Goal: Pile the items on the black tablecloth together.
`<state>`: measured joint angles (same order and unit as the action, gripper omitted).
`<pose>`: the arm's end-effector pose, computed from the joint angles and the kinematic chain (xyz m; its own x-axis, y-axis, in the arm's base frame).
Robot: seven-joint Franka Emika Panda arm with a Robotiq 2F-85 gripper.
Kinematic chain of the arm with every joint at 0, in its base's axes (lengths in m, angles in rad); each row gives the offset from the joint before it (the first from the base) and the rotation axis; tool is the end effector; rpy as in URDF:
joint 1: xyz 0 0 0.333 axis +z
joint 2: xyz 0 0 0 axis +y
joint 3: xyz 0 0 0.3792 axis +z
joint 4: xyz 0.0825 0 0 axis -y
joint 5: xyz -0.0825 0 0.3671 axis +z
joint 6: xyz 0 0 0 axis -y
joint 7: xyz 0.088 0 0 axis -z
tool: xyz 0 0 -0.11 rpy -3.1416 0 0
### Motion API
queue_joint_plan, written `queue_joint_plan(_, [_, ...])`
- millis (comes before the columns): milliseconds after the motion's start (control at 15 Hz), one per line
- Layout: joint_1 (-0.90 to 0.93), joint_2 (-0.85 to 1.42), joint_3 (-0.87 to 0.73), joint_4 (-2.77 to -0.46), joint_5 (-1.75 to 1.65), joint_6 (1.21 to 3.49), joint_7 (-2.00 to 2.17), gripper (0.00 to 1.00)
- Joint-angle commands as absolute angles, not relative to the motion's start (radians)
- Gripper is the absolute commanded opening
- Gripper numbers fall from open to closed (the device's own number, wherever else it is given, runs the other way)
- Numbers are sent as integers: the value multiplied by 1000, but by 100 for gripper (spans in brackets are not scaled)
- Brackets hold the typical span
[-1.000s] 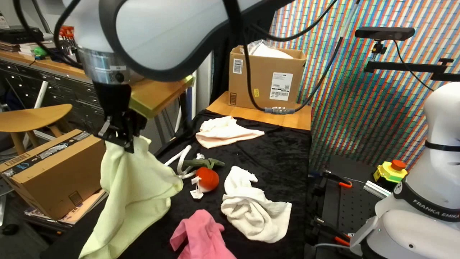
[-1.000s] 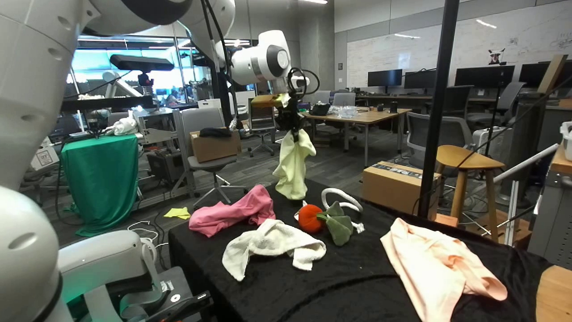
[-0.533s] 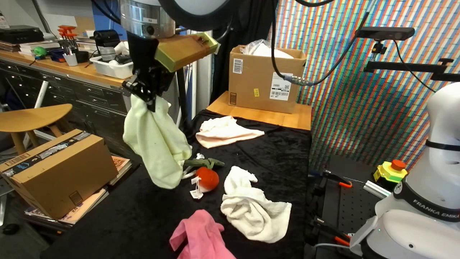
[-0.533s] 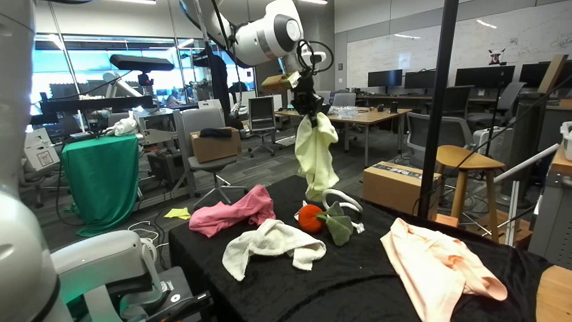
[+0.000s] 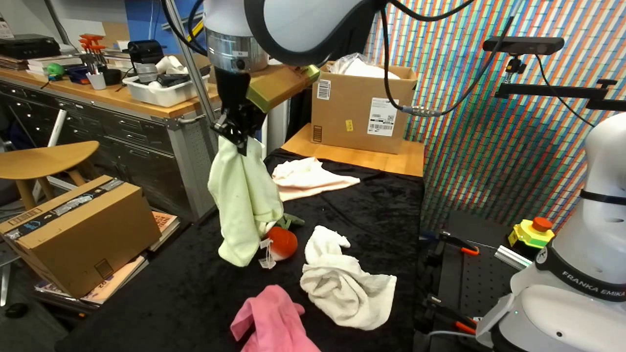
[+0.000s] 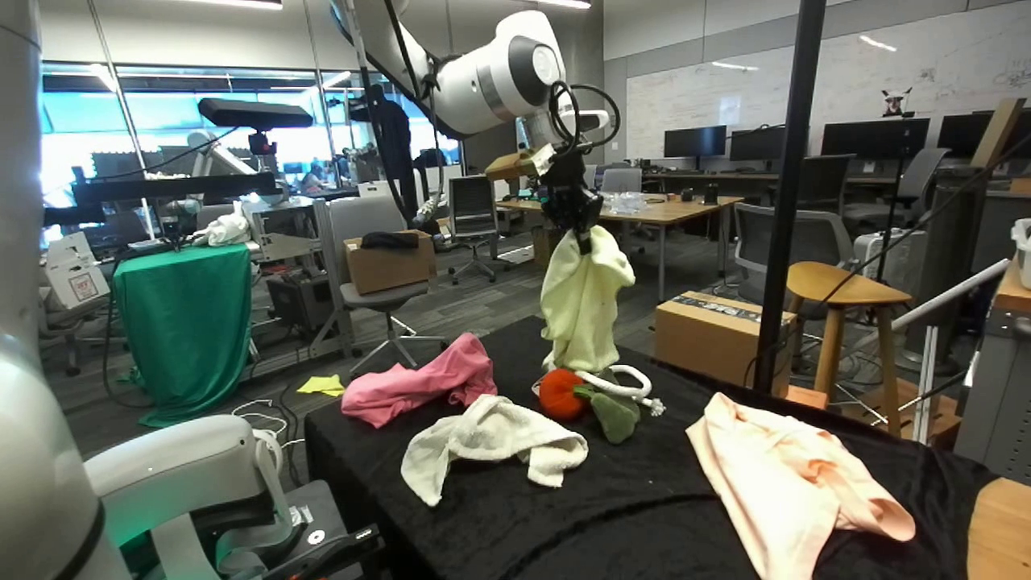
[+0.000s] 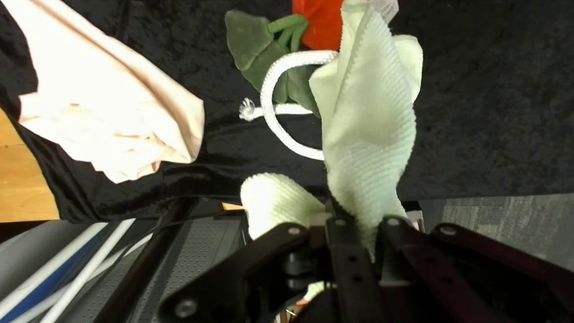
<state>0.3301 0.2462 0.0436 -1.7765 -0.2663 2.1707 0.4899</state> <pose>0.6031 0.2221 0.5001 0.9744 0.0315 0.2225 0.0004 -0.9904 0.1381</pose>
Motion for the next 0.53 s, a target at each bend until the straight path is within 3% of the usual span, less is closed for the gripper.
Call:
queue_joint_plan(0, [316, 252, 50, -1844, -340, 2185, 551, 9])
queue_joint_plan(467, [312, 284, 57, -1929, -354, 2168, 548, 9])
